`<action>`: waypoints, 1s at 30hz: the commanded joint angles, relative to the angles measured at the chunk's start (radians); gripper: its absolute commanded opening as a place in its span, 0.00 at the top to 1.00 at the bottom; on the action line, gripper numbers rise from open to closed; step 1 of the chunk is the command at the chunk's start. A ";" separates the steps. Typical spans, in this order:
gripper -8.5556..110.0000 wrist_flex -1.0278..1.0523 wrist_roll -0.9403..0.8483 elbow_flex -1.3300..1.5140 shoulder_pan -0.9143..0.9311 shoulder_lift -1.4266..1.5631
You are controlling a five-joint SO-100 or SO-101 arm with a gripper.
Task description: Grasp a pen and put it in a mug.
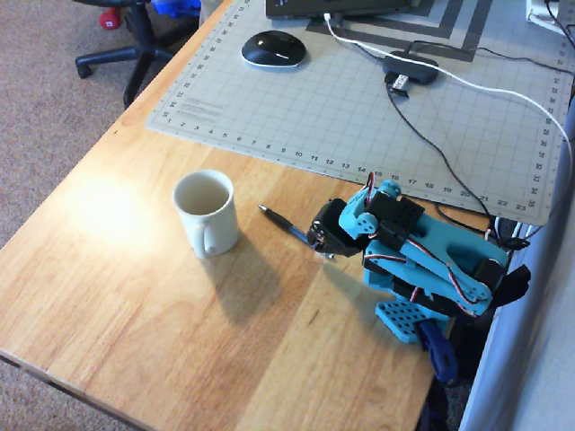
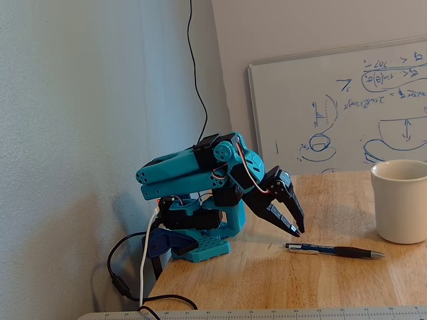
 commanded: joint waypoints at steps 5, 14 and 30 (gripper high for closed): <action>0.91 -0.012 0.110 -0.232 0.012 -0.233; 0.82 -0.012 0.630 -0.526 0.002 -0.618; 0.73 -0.156 1.534 -0.758 0.002 -1.071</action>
